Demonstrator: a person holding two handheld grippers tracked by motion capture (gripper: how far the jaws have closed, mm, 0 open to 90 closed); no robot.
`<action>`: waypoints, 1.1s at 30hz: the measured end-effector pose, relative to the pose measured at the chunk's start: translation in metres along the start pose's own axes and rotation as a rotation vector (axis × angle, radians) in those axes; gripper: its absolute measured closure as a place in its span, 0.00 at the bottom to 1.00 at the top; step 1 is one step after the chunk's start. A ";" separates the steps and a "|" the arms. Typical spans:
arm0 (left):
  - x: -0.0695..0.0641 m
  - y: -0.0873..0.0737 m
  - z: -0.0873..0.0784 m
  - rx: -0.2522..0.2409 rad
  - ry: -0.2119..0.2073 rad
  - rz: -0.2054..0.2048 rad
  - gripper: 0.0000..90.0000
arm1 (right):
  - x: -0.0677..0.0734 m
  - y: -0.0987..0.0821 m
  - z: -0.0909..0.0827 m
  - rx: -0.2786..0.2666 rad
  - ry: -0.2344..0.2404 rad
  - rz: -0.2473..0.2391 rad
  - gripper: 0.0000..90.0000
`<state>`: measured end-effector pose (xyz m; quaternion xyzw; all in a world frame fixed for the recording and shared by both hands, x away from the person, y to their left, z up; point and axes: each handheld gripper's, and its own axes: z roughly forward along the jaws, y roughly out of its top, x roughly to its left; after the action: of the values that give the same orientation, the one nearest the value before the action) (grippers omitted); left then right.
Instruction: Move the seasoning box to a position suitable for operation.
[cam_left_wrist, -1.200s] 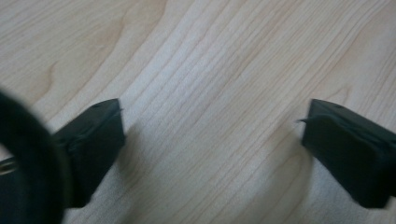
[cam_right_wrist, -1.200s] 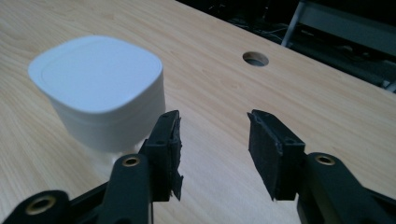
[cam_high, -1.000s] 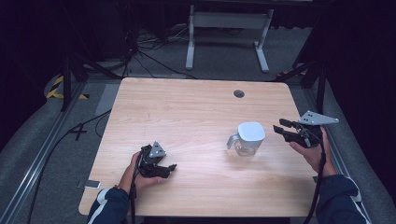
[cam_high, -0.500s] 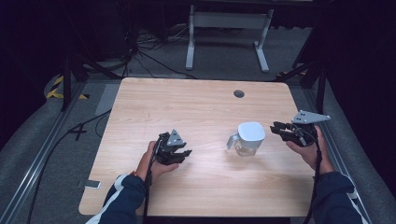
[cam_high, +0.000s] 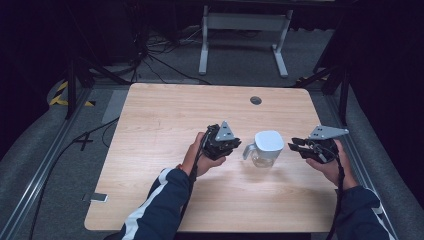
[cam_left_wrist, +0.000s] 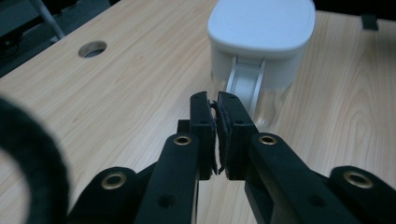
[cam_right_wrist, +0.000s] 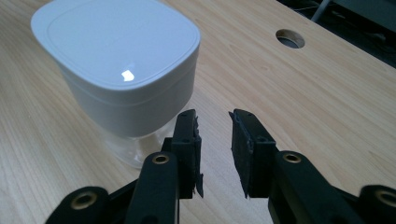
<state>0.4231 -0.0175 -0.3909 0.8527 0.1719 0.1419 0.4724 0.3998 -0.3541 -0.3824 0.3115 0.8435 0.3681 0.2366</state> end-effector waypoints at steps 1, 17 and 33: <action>-0.001 0.003 0.003 -0.005 0.000 -0.001 0.98 | 0.001 -0.001 0.000 0.009 -0.001 -0.003 0.79; -0.006 0.026 0.034 -0.065 -0.018 -0.020 0.99 | 0.008 -0.002 0.000 0.000 0.052 -0.021 0.77; -0.019 0.032 0.037 -0.069 -0.025 0.033 0.99 | 0.014 0.001 -0.003 -0.006 0.084 -0.045 0.78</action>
<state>0.4259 -0.0689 -0.3842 0.8403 0.1467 0.1448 0.5014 0.3887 -0.3451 -0.3826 0.2761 0.8583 0.3781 0.2102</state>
